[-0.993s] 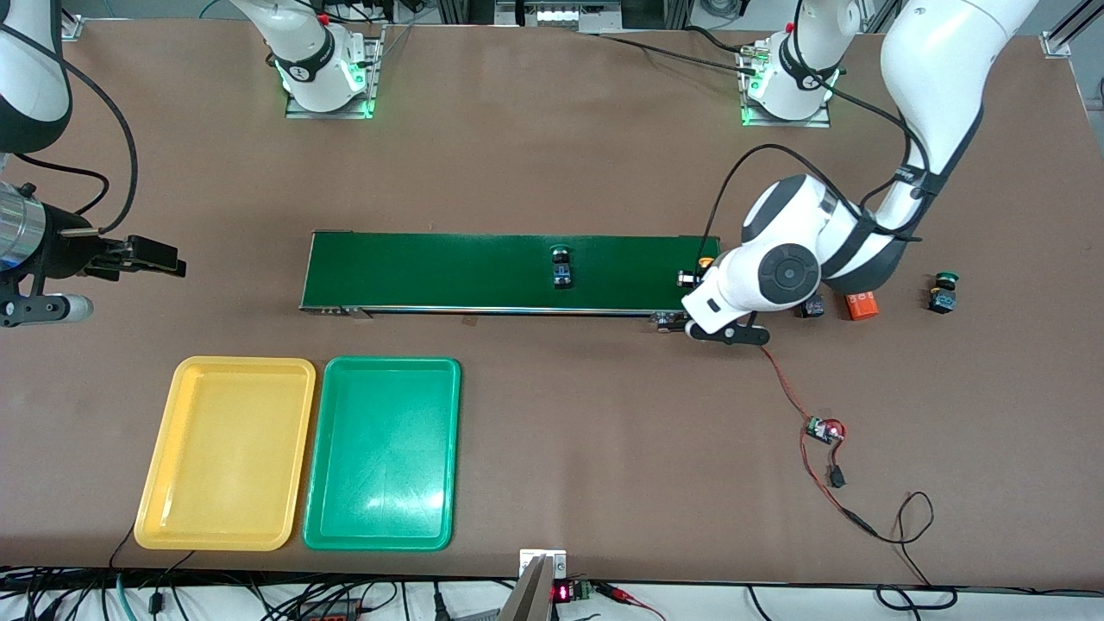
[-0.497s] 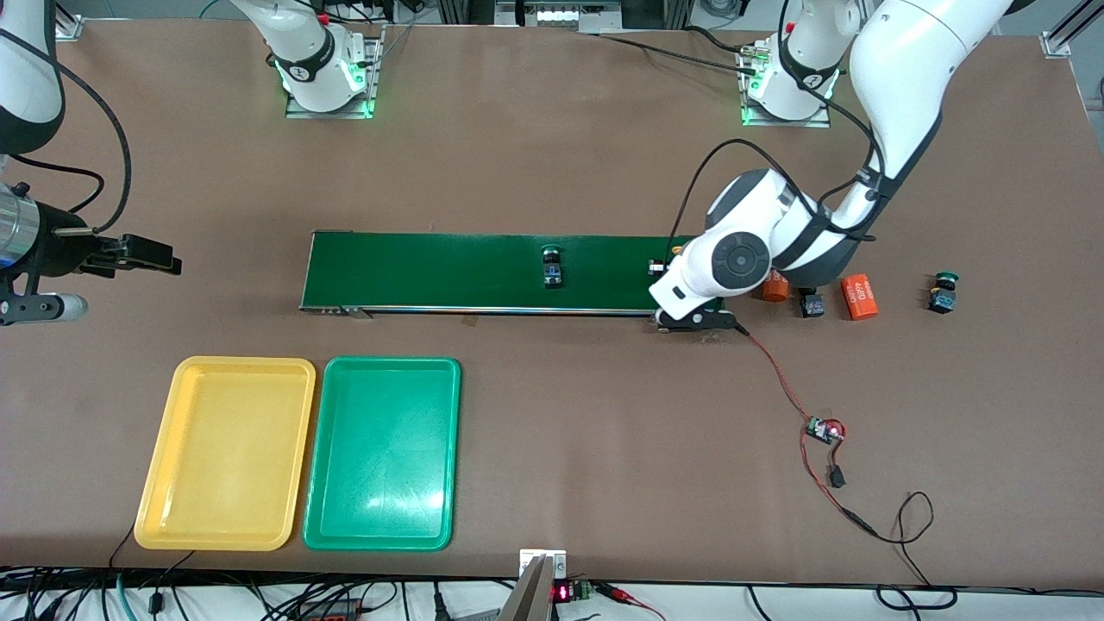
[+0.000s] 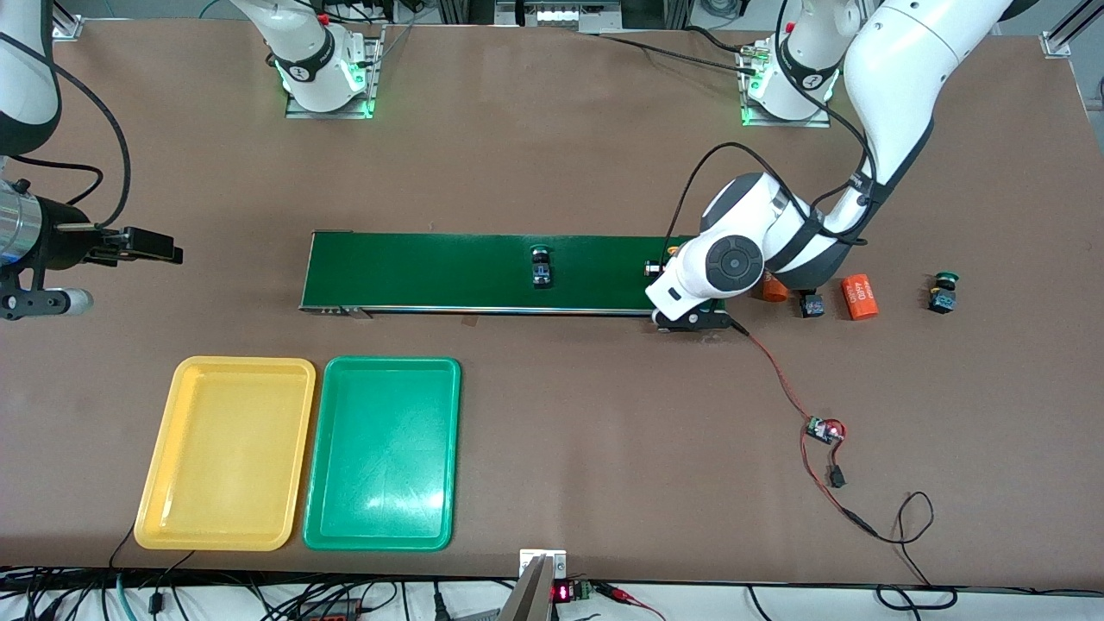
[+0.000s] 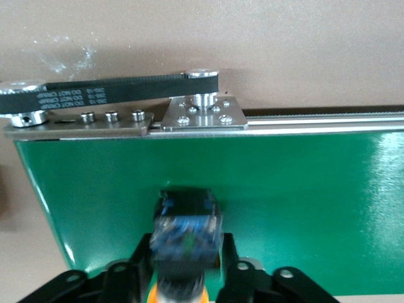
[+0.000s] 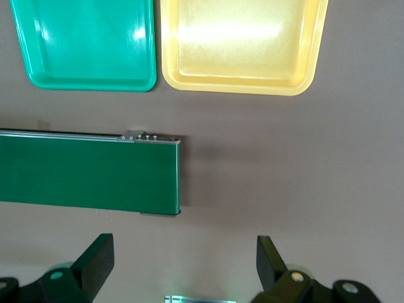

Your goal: Sort buttons by color to trays

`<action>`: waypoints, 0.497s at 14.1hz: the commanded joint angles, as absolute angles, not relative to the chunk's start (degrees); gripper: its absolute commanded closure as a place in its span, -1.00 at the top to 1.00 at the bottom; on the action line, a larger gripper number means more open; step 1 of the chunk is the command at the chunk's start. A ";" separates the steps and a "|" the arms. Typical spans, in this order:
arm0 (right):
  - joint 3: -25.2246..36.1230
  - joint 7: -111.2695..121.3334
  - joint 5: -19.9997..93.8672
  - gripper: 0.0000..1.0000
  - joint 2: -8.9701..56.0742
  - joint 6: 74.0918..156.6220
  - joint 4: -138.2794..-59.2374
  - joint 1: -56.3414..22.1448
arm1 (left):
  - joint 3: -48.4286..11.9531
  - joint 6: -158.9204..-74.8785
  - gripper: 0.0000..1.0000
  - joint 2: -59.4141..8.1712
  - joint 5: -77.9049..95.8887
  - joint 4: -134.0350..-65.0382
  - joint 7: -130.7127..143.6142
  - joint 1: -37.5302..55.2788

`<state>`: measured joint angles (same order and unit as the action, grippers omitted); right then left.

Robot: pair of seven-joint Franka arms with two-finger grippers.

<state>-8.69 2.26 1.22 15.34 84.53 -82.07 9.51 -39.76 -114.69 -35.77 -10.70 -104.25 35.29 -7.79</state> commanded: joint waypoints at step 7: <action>-9.23 3.43 2.02 1.00 12.75 88.32 -89.73 8.09 | -39.90 -104.80 1.00 -33.93 -10.72 -90.13 34.89 -9.32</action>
